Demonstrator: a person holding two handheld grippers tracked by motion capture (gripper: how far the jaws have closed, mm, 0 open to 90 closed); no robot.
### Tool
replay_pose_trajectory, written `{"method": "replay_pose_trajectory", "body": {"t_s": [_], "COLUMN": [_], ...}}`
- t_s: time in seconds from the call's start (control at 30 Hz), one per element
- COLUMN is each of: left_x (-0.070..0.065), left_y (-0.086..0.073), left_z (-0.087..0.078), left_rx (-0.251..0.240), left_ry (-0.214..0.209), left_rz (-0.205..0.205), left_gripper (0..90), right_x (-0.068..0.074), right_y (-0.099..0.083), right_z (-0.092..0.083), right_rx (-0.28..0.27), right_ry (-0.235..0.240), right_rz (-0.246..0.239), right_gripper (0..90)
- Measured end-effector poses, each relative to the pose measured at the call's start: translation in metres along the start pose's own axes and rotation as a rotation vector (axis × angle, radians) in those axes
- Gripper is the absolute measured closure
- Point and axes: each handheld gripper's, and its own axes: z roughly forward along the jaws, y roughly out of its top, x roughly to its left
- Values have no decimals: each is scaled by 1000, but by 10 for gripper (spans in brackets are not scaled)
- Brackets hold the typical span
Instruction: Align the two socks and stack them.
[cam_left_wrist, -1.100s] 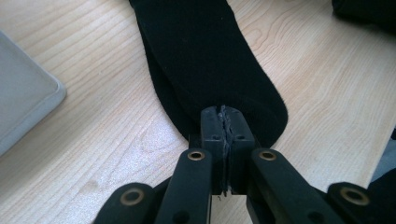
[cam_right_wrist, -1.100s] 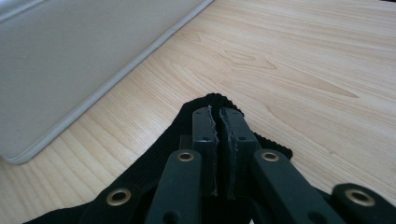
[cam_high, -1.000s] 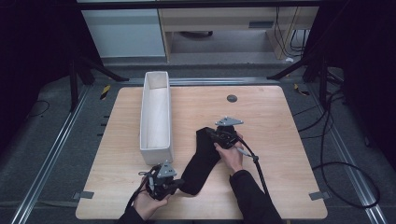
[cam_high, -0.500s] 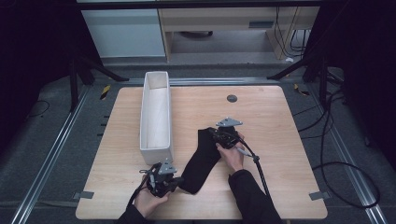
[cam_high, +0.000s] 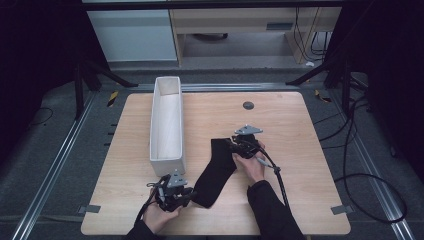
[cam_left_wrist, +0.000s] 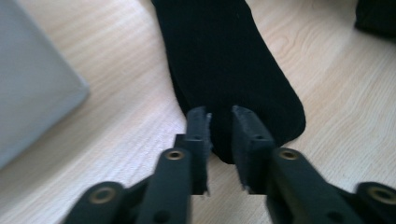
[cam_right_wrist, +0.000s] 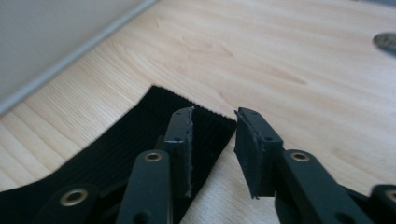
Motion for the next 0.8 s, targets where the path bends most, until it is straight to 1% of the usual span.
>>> {"method": "replay_pose_trajectory", "body": {"t_s": [0.03,0.07,0.1,0.13,0.17,0.23,0.27,0.3,0.33,0.37,0.4,0.43,0.5,0.6,0.7,0.8], "left_x": [0,-1,-2,-2,-2,-3,-4,-5,-6,-7,-7,-8,-8,-7,-5,-4], "left_y": [0,-1,-3,-3,-3,-5,-6,-7,-7,-7,-7,-7,-7,-9,-9,-9], "left_z": [-2,-3,-4,-4,-3,-1,1,2,3,5,5,7,7,9,11,11], "left_rx": [-9,-18,-15,-15,-11,0,3,9,14,21,21,30,32,49,66,67], "left_ry": [7,17,29,29,34,40,44,49,51,54,54,65,69,88,110,118], "left_rz": [-4,-7,-12,-12,-14,-20,-19,-16,-15,-7,-7,3,5,17,31,35], "left_gripper": [692,682,637,619,619,574,563,550,542,541,538,536,535,536,543,544], "right_x": [-1,-1,1,1,3,9,11,13,15,18,18,23,26,28,28,29], "right_y": [2,3,2,2,0,-4,-6,-9,-12,-17,-17,-23,-28,-33,-40,-44], "right_z": [-4,-9,-18,-18,-21,-29,-32,-36,-38,-42,-42,-44,-44,-44,-48,-50], "right_rx": [-10,-11,-8,-8,0,19,26,35,41,58,58,84,107,122,135,136], "right_ry": [6,16,37,37,50,81,91,110,118,142,142,166,169,168,169,168], "right_rz": [-2,-2,-3,-3,-4,-10,-22,-26,-36,-47,-47,-66,-88,-91,-78,-74], "right_gripper": [644,642,655,655,663,697,721,746,763,801,801,828,839,843,841,838]}}
